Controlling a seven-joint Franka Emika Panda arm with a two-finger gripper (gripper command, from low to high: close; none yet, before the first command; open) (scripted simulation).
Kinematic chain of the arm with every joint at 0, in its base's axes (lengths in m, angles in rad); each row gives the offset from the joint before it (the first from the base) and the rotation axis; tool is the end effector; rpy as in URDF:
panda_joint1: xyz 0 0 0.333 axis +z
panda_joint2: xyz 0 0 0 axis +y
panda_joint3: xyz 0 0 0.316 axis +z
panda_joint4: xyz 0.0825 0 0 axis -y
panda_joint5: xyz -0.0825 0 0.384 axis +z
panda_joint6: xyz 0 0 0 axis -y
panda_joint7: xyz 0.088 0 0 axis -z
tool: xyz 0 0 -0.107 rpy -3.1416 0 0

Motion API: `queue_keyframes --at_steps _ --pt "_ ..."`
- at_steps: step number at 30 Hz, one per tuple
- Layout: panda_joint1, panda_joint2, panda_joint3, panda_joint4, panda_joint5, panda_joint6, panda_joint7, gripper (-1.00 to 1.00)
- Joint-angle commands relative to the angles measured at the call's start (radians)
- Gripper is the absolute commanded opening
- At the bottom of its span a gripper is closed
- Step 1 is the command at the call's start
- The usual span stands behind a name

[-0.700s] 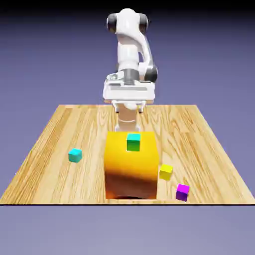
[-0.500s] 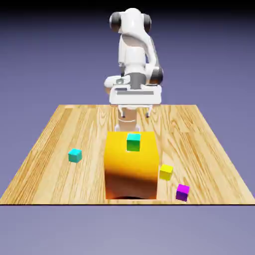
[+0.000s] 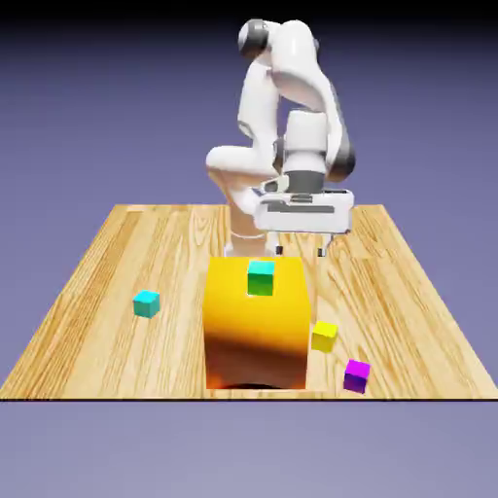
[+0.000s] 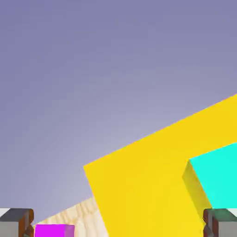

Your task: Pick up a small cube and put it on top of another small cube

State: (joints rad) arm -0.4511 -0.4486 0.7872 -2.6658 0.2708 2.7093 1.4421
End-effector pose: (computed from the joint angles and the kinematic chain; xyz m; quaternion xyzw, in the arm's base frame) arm 0.4110 0.1266 0.3832 -0.7715 0.6002 -0.1849 0.1019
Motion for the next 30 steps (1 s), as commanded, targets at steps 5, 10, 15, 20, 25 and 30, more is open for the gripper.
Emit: queue_keyframes --at_steps 5,10,15,20,25,30 --pt "-0.112 0.022 0.181 0.031 0.06 -0.069 0.171 0.0" --pt "-0.238 0.029 0.362 0.057 0.113 -0.12 0.369 0.0" --pt "-0.364 0.037 0.544 0.082 0.166 -0.171 0.567 0.0" --pt "-0.498 0.021 0.706 0.097 0.204 -0.191 0.781 0.0" --pt "-0.632 0.002 0.864 0.111 0.239 -0.205 0.999 0.0" --pt "-0.767 -0.018 1.023 0.124 0.274 -0.22 1.216 0.0"
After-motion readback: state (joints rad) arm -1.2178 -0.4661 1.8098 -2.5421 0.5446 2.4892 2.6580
